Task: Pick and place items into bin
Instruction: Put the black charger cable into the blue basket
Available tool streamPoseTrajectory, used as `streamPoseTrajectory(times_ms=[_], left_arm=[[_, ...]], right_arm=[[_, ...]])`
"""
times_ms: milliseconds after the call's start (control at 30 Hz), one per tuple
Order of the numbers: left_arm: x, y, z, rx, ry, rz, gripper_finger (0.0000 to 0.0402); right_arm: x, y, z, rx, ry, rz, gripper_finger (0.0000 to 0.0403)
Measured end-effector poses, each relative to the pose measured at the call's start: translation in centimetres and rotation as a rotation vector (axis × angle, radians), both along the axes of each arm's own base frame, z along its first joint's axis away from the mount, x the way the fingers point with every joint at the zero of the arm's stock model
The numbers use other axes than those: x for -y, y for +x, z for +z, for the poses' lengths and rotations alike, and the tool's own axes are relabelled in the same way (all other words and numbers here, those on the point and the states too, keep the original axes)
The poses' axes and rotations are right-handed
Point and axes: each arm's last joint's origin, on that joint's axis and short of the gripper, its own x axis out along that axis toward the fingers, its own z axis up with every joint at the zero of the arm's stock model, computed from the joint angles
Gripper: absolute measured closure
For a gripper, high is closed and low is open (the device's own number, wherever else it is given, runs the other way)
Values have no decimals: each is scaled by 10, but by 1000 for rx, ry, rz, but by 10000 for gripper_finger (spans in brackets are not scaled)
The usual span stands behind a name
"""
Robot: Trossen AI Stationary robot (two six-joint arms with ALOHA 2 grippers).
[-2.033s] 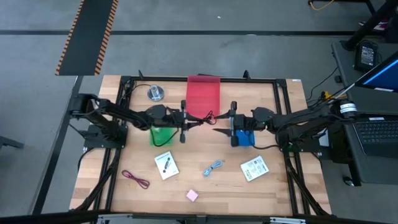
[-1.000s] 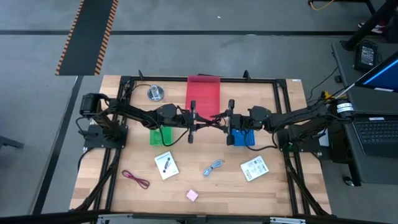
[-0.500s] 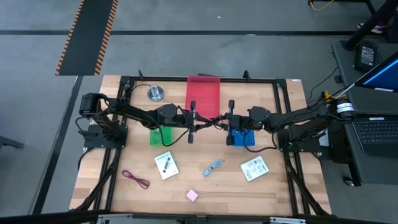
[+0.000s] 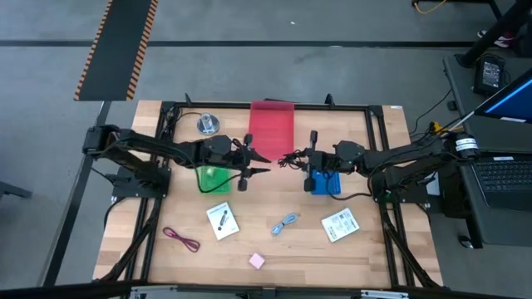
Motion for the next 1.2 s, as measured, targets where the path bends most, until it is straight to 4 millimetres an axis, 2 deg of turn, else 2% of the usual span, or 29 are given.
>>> streamPoseTrajectory(times_ms=[233, 400, 533, 667, 900, 1200], left_arm=[[-1, -23, 7, -80, 27, 98, 345], [-1, -41, 3, -85, 56, 115, 395], [0, -54, -1, -78, 49, 121, 399], [0, -63, -3, -74, 35, 126, 400], [0, -64, -2, -63, 27, 128, 397], [0, -62, -5, -79, 49, 121, 397]], right_arm=[[3, -10, 2, -54, 68, -112, 383], [4, -14, 1, -77, 94, -148, 383], [6, -15, -1, -146, 128, -248, 383], [8, -16, 8, -273, 212, -352, 383], [8, -24, 29, -444, 432, -489, 383], [7, -45, 26, -621, 674, -666, 383]])
